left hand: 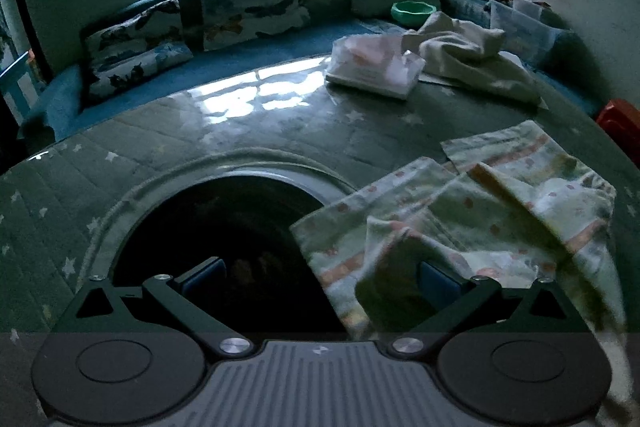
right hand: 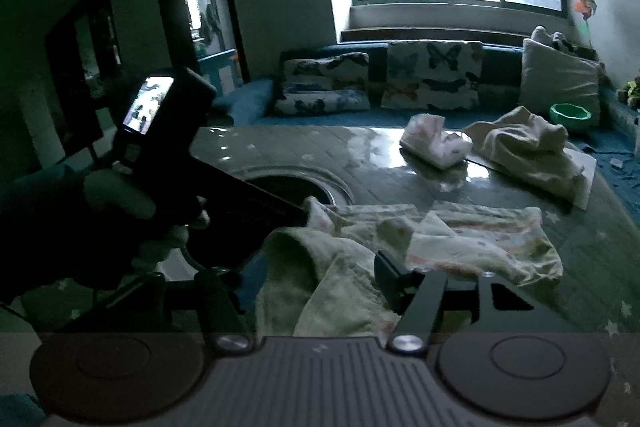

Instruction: Fold clothes

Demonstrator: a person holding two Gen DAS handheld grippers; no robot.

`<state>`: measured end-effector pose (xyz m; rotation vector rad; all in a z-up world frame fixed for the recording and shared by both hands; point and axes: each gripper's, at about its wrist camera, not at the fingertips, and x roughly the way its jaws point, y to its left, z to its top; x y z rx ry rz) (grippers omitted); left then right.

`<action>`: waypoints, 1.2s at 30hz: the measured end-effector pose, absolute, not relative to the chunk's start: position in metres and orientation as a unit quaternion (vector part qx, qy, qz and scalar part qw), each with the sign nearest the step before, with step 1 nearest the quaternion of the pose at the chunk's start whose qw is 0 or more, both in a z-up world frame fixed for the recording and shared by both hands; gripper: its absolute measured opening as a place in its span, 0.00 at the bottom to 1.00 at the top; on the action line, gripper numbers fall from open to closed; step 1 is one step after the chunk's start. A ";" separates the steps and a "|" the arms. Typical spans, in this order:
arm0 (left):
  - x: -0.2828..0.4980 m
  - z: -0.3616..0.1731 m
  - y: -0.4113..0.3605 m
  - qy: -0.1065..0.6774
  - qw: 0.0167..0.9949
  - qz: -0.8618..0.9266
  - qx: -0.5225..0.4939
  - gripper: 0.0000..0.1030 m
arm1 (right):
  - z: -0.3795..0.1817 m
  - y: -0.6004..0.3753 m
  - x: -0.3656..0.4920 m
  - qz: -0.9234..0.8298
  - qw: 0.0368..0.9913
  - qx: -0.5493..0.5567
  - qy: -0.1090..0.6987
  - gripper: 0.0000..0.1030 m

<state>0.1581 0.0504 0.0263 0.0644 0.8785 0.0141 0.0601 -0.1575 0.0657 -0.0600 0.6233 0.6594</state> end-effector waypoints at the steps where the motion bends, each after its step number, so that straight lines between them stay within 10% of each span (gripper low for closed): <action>1: 0.156 0.025 0.049 0.426 0.904 0.006 0.032 1.00 | 0.063 -0.157 0.059 0.314 0.899 -0.031 0.302 0.64; 36: 0.113 0.004 0.021 0.436 0.898 0.008 0.057 1.00 | 0.009 -0.154 0.057 0.262 0.884 -0.040 0.386 1.00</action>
